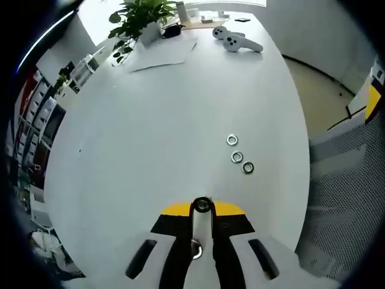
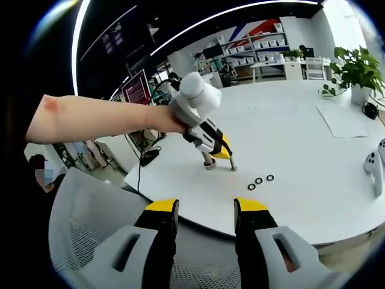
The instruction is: Place the washer onto the threaded stud by aligning its center hole with the stud, sliding it down to the base, and recovering from edge contact or off-axis alignment until the washer reaches the visible bottom stop.
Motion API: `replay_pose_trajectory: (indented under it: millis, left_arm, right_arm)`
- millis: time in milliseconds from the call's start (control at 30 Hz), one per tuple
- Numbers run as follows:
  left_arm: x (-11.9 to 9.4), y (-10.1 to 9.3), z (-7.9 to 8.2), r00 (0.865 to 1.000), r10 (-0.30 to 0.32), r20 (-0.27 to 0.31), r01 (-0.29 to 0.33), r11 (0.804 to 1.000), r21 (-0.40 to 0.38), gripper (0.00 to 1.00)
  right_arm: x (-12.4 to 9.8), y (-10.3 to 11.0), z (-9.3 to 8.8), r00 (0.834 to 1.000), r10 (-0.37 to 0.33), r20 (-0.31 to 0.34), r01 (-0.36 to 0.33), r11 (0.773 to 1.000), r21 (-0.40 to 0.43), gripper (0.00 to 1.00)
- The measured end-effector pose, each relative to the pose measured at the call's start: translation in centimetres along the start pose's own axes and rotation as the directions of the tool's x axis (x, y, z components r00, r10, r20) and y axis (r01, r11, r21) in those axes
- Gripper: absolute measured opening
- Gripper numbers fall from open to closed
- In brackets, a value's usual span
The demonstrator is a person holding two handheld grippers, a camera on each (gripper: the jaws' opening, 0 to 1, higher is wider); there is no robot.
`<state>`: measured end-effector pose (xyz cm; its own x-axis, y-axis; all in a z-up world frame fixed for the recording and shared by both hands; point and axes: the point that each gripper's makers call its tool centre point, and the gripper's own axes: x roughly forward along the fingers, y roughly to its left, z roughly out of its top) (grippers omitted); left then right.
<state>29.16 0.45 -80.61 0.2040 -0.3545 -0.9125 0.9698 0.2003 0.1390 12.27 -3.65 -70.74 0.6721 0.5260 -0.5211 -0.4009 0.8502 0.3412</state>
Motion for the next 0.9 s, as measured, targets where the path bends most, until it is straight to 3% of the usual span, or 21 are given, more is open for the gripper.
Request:
replay_pose_trajectory:
  millis: [900]
  left_arm:
    - [4.1, -0.8, -2.3, 0.994, -0.021, -0.104, 0.018, 0.999, -0.037, 0.08]
  right_arm:
    - [0.0, 0.1, 0.0, 1.0, 0.007, -0.002, -0.007, 1.0, 0.0, 0.39]
